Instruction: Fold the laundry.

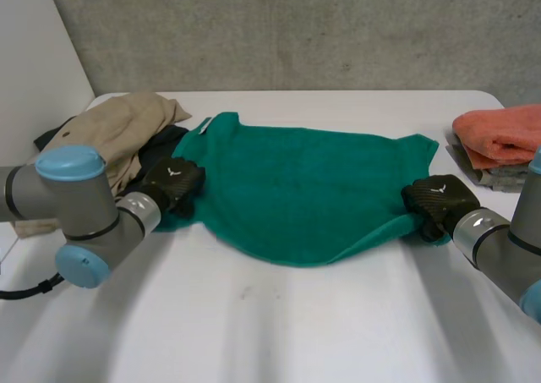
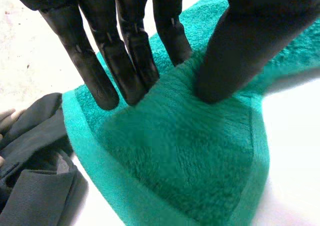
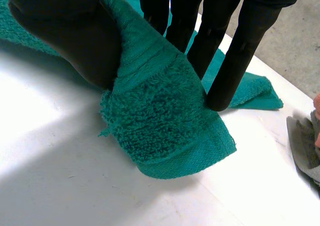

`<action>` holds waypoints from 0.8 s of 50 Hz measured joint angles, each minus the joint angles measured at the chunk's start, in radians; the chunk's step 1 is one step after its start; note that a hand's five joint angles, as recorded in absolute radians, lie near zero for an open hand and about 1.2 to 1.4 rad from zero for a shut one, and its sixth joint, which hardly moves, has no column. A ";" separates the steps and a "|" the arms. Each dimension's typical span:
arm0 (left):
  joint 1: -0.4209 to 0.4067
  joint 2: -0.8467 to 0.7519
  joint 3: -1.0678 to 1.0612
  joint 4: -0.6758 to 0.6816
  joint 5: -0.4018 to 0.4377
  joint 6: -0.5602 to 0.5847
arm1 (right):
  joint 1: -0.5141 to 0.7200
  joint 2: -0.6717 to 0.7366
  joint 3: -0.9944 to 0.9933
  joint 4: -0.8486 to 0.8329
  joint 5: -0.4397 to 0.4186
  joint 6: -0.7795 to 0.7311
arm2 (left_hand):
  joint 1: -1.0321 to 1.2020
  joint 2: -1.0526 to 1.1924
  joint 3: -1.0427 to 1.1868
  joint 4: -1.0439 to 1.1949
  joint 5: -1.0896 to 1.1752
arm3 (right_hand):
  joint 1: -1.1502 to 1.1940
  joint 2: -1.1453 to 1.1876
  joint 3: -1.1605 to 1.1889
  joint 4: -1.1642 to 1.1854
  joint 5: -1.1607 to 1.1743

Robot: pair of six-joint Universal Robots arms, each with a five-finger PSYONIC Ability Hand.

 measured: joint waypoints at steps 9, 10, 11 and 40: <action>-0.003 0.027 0.008 -0.022 -0.024 0.006 | -0.001 -0.020 -0.016 0.009 0.006 -0.030 | 0.067 0.142 0.138 0.145 0.104 | 0.000 0.000 0.000 0.000 0.000; -0.003 0.052 0.002 -0.039 -0.035 0.007 | -0.001 -0.034 -0.021 0.019 0.009 -0.049 | 0.067 0.142 0.138 0.145 0.104 | 0.000 0.000 0.000 0.000 0.000; -0.003 0.078 -0.006 -0.056 -0.046 0.008 | -0.001 -0.049 -0.026 0.033 0.011 -0.068 | 0.067 0.142 0.138 0.145 0.104 | 0.000 0.000 0.000 0.000 0.000; -0.038 0.441 -0.348 -0.471 -0.189 0.352 | -0.031 -0.102 -0.137 0.561 0.134 -0.616 | 0.067 0.144 0.143 0.146 0.105 | 0.000 0.000 0.000 0.000 0.000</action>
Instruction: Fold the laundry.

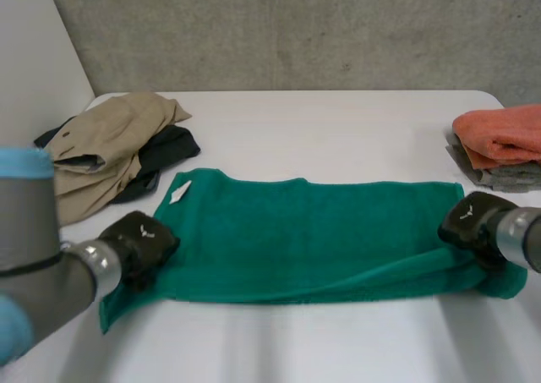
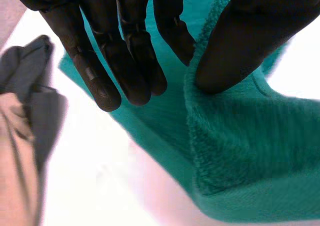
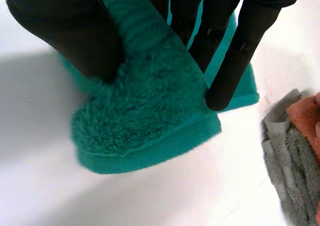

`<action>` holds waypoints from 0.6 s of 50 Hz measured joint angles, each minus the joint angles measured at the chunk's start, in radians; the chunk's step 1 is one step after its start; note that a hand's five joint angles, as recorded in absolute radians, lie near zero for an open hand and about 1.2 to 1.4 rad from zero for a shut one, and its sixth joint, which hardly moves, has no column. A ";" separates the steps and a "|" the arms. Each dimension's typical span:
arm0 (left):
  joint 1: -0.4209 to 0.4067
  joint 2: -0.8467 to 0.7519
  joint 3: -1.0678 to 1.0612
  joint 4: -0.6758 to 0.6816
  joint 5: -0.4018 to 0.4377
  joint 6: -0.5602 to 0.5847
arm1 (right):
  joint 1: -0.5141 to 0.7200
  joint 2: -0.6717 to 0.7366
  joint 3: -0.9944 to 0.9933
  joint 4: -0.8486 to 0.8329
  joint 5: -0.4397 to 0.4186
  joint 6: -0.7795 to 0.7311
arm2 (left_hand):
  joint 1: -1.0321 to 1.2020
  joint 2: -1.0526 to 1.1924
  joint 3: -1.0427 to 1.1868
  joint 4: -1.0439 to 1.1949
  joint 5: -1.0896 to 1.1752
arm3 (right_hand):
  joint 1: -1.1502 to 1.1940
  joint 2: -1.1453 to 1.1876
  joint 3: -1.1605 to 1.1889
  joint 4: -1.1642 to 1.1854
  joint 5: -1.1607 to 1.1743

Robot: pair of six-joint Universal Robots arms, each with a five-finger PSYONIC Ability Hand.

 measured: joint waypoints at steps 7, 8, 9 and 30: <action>-0.045 -0.209 0.423 0.050 -0.110 -0.019 | 0.007 0.113 -0.227 -0.180 0.026 0.072 | 0.000 0.000 0.000 0.000 0.000 | 0.000 0.000 0.002 0.000 0.019; -0.049 -0.225 0.480 0.065 -0.121 -0.021 | 0.007 0.118 -0.261 -0.220 0.029 0.087 | 0.000 0.000 0.000 0.000 0.000 | 0.000 0.000 0.002 0.000 0.021; -0.049 -0.225 0.480 0.065 -0.121 -0.021 | 0.007 0.118 -0.261 -0.220 0.029 0.087 | 0.000 0.000 0.000 0.000 0.000 | 0.000 0.000 0.002 0.000 0.021; -0.052 -0.256 0.759 0.435 -0.163 -0.224 | 0.024 0.080 -0.312 -0.779 -0.017 0.241 | 0.000 0.000 0.000 0.004 0.033 | 0.000 0.000 0.005 0.006 0.041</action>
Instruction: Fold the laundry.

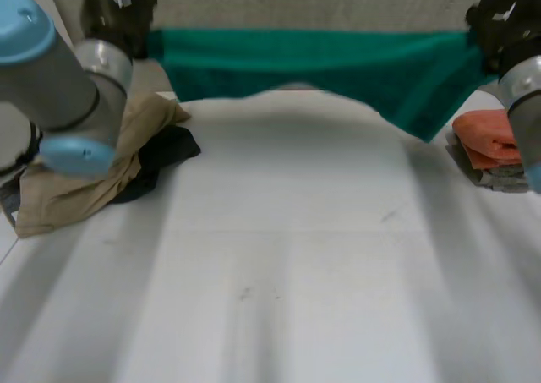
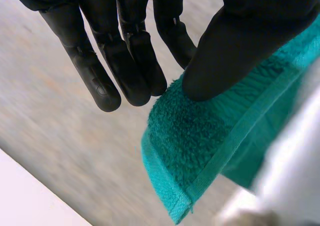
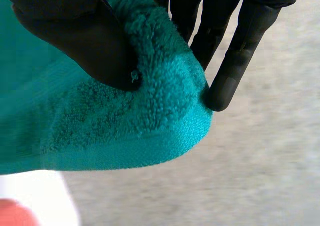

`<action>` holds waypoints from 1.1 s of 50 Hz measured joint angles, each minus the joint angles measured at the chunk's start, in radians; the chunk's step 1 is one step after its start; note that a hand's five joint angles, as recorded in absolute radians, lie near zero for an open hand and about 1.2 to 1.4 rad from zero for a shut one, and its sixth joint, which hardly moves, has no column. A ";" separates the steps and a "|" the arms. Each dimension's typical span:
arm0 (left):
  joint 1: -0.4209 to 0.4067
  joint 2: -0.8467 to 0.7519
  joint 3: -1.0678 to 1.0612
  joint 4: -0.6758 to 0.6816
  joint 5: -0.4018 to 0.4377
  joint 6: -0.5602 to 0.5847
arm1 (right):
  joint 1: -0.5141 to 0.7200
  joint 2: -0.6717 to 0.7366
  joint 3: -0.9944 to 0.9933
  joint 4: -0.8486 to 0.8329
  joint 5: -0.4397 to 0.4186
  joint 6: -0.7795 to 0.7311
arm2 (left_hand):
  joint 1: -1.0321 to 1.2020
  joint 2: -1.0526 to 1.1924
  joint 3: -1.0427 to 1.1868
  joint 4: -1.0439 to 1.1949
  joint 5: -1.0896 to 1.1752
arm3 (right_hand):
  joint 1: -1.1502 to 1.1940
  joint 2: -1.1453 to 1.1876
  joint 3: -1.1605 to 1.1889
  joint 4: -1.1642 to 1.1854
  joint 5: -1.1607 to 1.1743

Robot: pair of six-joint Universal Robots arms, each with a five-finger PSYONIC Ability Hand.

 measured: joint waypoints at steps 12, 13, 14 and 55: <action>0.011 0.004 -0.372 0.003 0.008 -0.010 | -0.019 0.105 0.088 0.315 -0.116 0.108 | 0.000 0.003 0.004 0.000 0.000 | 0.000 0.007 -0.003 -0.003 -0.005; 0.012 0.002 -0.394 0.009 0.009 -0.010 | -0.026 0.124 0.088 0.338 -0.120 0.125 | 0.000 0.003 0.004 0.000 0.000 | -0.041 -0.056 -0.067 -0.070 -0.073; 0.012 0.001 -0.404 0.012 0.009 -0.009 | -0.032 0.136 0.088 0.353 -0.123 0.138 | 0.000 0.003 0.004 0.000 0.000 | -0.102 -0.132 -0.142 -0.145 -0.150; 0.003 0.518 -0.873 -0.365 0.035 0.097 | -0.294 -0.200 0.360 0.865 -0.195 -0.100 | 0.000 0.003 0.004 0.000 0.000 | 0.000 0.004 -0.006 0.000 -0.043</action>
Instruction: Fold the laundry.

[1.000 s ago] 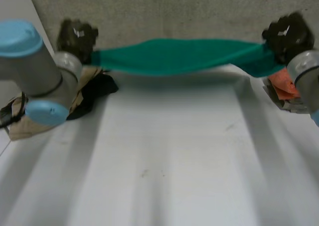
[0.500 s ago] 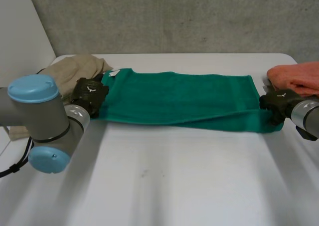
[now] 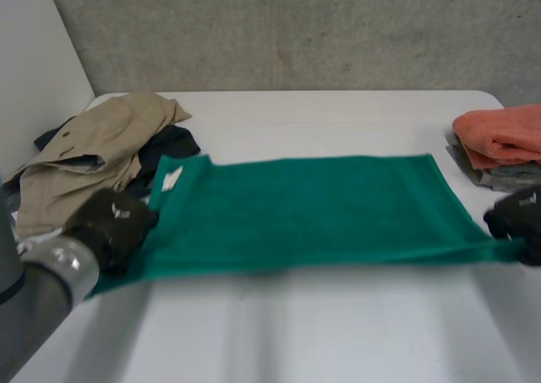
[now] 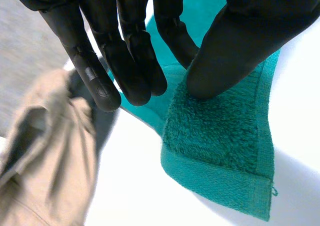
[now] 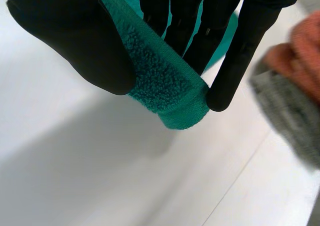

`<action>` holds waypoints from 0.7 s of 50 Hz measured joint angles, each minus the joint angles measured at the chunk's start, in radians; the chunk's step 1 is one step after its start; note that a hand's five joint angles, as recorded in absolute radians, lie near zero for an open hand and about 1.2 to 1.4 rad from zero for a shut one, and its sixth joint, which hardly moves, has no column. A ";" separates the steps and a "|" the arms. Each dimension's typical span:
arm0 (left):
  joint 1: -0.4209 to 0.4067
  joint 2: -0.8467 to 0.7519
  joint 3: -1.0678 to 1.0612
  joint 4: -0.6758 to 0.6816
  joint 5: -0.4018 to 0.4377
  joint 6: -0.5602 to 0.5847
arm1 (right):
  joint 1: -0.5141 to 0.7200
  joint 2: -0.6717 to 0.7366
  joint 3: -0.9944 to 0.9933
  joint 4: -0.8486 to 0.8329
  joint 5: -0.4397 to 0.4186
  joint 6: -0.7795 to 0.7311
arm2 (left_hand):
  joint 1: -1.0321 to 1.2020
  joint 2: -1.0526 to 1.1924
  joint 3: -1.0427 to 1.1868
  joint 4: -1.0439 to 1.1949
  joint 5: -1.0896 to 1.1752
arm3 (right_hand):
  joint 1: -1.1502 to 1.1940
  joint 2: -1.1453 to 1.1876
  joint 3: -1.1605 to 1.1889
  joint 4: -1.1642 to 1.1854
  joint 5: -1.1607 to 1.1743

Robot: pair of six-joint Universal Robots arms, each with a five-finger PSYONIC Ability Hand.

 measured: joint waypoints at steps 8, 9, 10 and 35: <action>-0.003 0.022 -0.067 -0.123 0.001 0.035 | -0.026 -0.070 0.121 0.094 0.001 -0.185 | 0.000 0.000 0.000 0.000 0.000 | 0.000 0.000 0.000 0.000 0.000; -0.004 0.004 -0.060 -0.113 0.001 0.035 | -0.025 -0.065 0.121 0.083 0.001 -0.181 | 0.000 0.000 0.000 0.000 0.000 | 0.000 0.000 0.000 0.000 0.000; -0.004 -0.016 -0.052 -0.102 0.000 0.035 | -0.022 -0.056 0.118 0.066 0.002 -0.171 | 0.000 0.000 0.000 0.000 0.000 | 0.000 0.000 0.000 0.000 0.000; -0.070 -0.713 0.704 0.080 -0.136 0.030 | 0.191 0.454 -0.295 -0.454 0.140 0.052 | 0.000 0.000 0.000 0.000 0.000 | 0.000 0.000 0.001 0.001 0.004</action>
